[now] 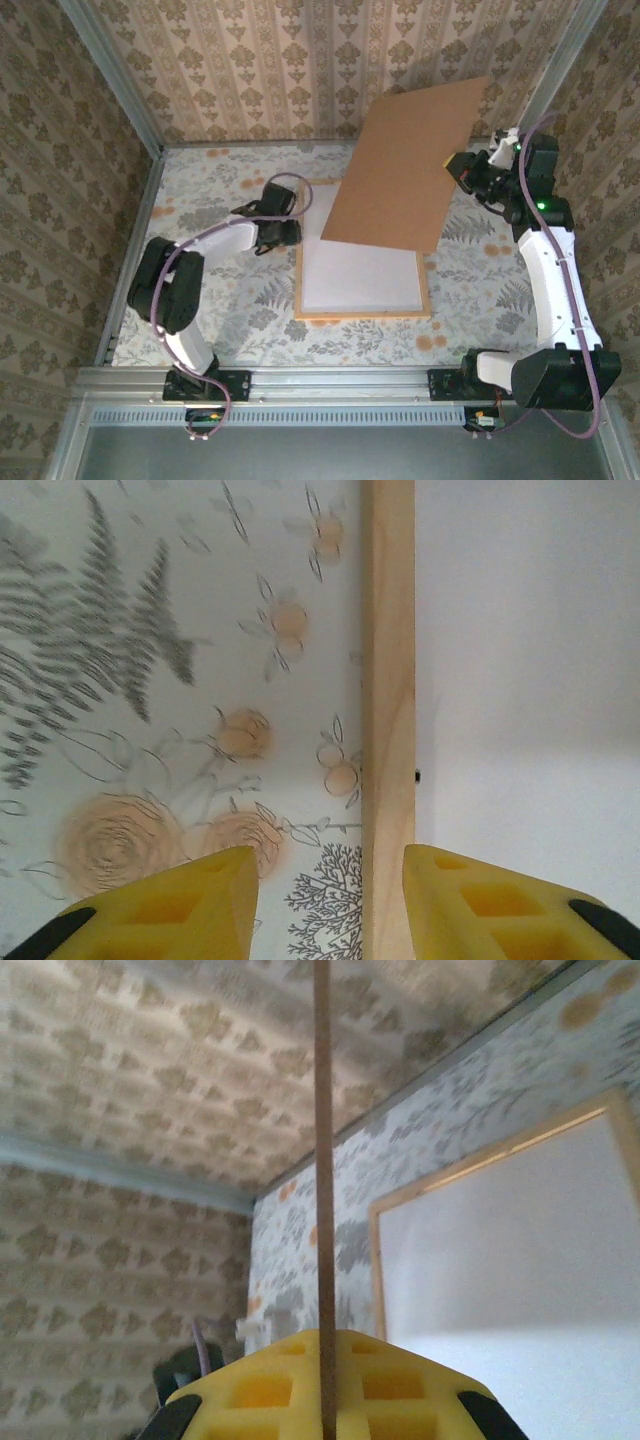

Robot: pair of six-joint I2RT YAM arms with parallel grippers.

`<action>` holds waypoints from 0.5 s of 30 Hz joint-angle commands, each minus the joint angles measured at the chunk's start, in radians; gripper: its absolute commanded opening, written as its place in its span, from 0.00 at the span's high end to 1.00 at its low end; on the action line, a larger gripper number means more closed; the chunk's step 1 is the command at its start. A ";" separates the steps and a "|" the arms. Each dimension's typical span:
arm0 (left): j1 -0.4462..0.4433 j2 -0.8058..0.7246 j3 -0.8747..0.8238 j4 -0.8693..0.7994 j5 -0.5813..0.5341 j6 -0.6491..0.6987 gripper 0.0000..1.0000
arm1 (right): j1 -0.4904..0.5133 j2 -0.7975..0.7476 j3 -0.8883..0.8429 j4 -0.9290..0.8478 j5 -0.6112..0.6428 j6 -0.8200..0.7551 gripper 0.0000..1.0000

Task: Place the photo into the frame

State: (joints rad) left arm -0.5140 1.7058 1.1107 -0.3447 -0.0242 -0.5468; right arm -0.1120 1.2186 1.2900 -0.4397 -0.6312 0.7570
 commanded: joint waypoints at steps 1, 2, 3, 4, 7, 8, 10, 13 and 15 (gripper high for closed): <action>0.049 -0.074 0.000 0.033 0.069 -0.001 0.55 | 0.026 -0.017 -0.001 0.001 -0.158 -0.045 1.00; 0.065 -0.095 -0.005 0.032 0.077 0.001 0.54 | 0.036 -0.021 -0.019 -0.005 -0.172 -0.051 1.00; 0.098 -0.117 -0.012 0.028 0.077 0.001 0.52 | 0.049 -0.033 -0.045 -0.003 -0.183 -0.054 1.00; 0.118 -0.143 -0.022 0.029 0.074 0.004 0.51 | 0.059 -0.044 -0.083 0.006 -0.196 -0.054 1.00; 0.160 -0.194 -0.049 0.027 0.058 0.021 0.48 | 0.062 -0.059 -0.181 0.042 -0.222 -0.038 1.00; 0.169 -0.203 -0.054 0.027 0.058 0.024 0.48 | 0.065 -0.056 -0.208 0.064 -0.236 -0.035 1.00; 0.186 -0.212 -0.063 0.030 0.060 0.029 0.46 | 0.080 -0.037 -0.253 0.095 -0.290 -0.042 1.00; 0.196 -0.213 -0.064 0.030 0.064 0.035 0.44 | 0.091 -0.008 -0.287 0.093 -0.332 -0.087 1.00; 0.198 -0.212 -0.066 0.039 0.069 0.039 0.44 | 0.089 0.007 -0.303 0.104 -0.334 -0.098 1.00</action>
State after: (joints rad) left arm -0.3199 1.5005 1.0542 -0.3084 0.0273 -0.5335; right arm -0.0277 1.2247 0.9897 -0.4274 -0.8501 0.6968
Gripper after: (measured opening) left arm 0.561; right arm 0.060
